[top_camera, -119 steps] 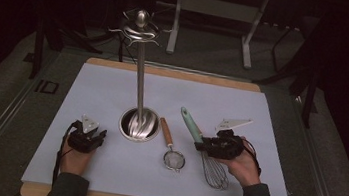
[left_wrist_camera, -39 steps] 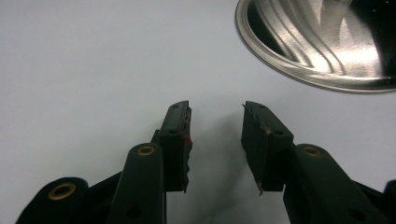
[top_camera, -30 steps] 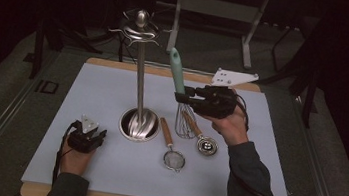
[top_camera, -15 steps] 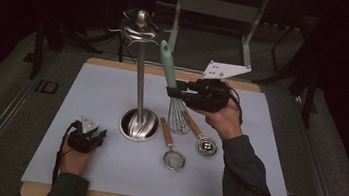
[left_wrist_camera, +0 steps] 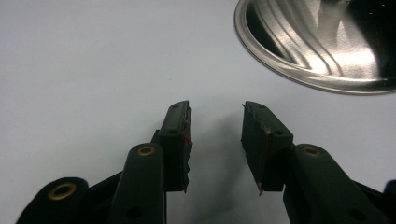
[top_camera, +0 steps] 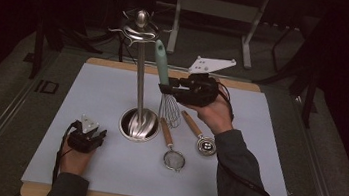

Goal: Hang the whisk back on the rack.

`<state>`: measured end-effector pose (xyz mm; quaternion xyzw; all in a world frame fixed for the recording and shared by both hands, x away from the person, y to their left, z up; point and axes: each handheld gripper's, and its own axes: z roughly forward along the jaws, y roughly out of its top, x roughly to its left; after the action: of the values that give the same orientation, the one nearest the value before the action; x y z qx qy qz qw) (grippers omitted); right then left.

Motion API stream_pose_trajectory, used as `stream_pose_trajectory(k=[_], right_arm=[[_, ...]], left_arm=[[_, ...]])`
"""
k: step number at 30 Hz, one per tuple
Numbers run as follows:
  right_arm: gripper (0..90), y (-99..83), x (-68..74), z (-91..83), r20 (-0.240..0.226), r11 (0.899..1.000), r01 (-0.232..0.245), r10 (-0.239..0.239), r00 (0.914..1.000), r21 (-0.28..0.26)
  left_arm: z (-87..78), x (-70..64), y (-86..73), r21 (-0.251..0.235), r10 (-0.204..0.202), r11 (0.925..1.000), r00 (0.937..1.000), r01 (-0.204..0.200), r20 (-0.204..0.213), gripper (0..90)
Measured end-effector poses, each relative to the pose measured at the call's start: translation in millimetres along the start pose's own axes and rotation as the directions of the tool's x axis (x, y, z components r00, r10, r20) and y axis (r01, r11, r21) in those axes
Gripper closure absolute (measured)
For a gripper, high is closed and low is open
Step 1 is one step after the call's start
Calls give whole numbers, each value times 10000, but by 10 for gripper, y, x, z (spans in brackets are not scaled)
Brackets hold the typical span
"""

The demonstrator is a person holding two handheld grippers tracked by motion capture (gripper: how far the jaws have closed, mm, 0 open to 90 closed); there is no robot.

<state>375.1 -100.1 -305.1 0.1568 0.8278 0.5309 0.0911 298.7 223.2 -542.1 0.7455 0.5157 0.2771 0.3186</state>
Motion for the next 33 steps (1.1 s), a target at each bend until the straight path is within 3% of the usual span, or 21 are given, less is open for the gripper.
stream_pose_trajectory(k=[7, 19, 33], right_arm=[[656, 32, 44, 48, 371, 9990, 231, -245, 9990, 385], [653, 26, 95, 33, 590, 9962, 538, -578, 9966, 678], [657, -114, 93, -76, 896, 9889, 822, -936, 9916, 1237]], left_arm=[[0, 0, 0, 5, 9, 10000, 10000, -9, 4, 624], [-1, 0, 0, 0, 5, 10000, 10000, -5, -3, 623], [0, 0, 0, 15, 12, 10000, 10000, -12, -4, 623]])
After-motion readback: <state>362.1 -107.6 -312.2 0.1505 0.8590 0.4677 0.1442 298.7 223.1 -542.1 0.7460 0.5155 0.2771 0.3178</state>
